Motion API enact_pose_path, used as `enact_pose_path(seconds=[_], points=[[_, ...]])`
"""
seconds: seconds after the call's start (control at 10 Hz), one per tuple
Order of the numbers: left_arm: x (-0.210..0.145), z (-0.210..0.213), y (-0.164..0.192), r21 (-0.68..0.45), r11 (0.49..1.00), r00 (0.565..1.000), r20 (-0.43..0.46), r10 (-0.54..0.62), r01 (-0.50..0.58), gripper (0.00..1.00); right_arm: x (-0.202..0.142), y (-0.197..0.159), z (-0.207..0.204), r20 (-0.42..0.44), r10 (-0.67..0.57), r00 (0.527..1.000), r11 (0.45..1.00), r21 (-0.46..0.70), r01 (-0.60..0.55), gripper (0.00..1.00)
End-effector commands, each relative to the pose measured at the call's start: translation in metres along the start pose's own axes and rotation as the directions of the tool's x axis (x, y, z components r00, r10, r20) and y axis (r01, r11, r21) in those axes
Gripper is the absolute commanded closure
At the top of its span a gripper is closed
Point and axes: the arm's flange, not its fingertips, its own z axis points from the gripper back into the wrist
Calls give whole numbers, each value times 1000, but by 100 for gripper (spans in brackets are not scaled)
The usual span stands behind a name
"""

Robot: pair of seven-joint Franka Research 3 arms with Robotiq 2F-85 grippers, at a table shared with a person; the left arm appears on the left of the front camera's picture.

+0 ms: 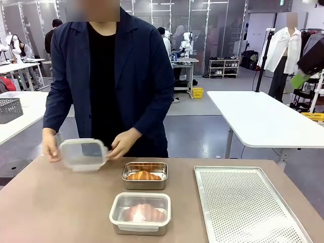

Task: Place the bread into the airtight container.
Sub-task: Pick up a Butter Roll and place it into an empty Airtight Container.

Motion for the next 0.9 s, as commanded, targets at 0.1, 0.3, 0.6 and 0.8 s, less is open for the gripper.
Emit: enact_pose_path(seconds=[0.1,0.3,0.6,0.8], points=[[1,0,-1,-3,1000,1000,-1,-3,3,0,1,-1,21,-33,-39,999,999,-35,38,0],[1,0,-1,-3,1000,1000,-1,-3,3,0,1,-2,23,-68,-19,997,999,-29,17,0],[1,0,-1,-3,1000,1000,-1,-3,3,0,-2,-1,21,-55,-1,998,1000,-31,0,0],[1,0,-1,-3,1000,1000,-1,-3,3,0,-2,-1,21,-55,-1,998,1000,-31,0,0]])
